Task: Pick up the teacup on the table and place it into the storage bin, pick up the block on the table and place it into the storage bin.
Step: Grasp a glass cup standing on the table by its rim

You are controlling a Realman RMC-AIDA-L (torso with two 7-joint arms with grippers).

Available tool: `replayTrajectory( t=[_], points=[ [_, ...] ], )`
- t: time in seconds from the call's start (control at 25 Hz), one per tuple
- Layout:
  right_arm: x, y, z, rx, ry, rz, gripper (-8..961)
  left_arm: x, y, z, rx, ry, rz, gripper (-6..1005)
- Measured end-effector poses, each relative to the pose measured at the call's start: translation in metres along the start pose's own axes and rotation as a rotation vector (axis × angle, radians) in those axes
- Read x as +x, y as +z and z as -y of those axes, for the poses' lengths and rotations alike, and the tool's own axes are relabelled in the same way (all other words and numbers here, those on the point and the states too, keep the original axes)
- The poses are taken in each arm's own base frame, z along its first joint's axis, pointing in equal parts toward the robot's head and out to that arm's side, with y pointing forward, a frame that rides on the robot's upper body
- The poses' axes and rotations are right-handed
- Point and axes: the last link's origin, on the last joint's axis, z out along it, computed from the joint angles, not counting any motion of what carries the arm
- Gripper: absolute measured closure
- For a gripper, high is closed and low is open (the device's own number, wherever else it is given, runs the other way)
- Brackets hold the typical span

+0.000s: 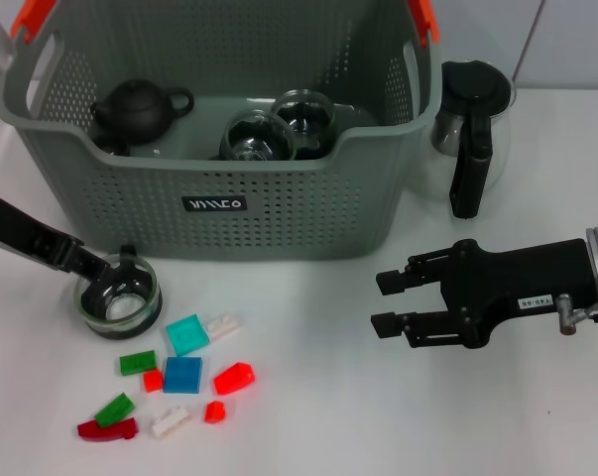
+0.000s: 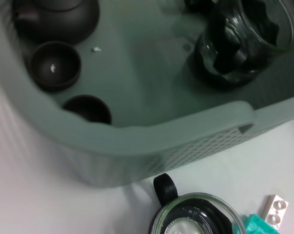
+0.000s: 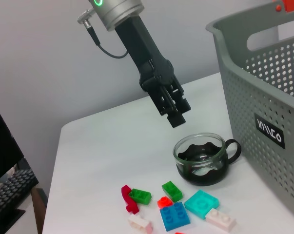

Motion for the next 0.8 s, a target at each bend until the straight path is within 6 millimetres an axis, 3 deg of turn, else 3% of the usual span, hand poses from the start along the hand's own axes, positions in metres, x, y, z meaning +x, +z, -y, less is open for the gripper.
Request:
replayTrajectory(
  t=[0.2, 0.6, 0.8],
  points=[
    [0.000, 0.000, 0.000, -0.001, 0.000, -0.002, 388, 0.002, 0.004, -0.001, 0.018, 0.038, 0.004, 343],
    [0.001, 0.003, -0.003, -0.022, 0.021, -0.014, 387, 0.005, 0.007, -0.002, 0.028, 0.325, -0.024, 342],
    [0.001, 0.002, -0.003, -0.021, 0.025, -0.015, 387, 0.006, 0.012, -0.001, 0.033, 0.385, -0.030, 342]
  ],
)
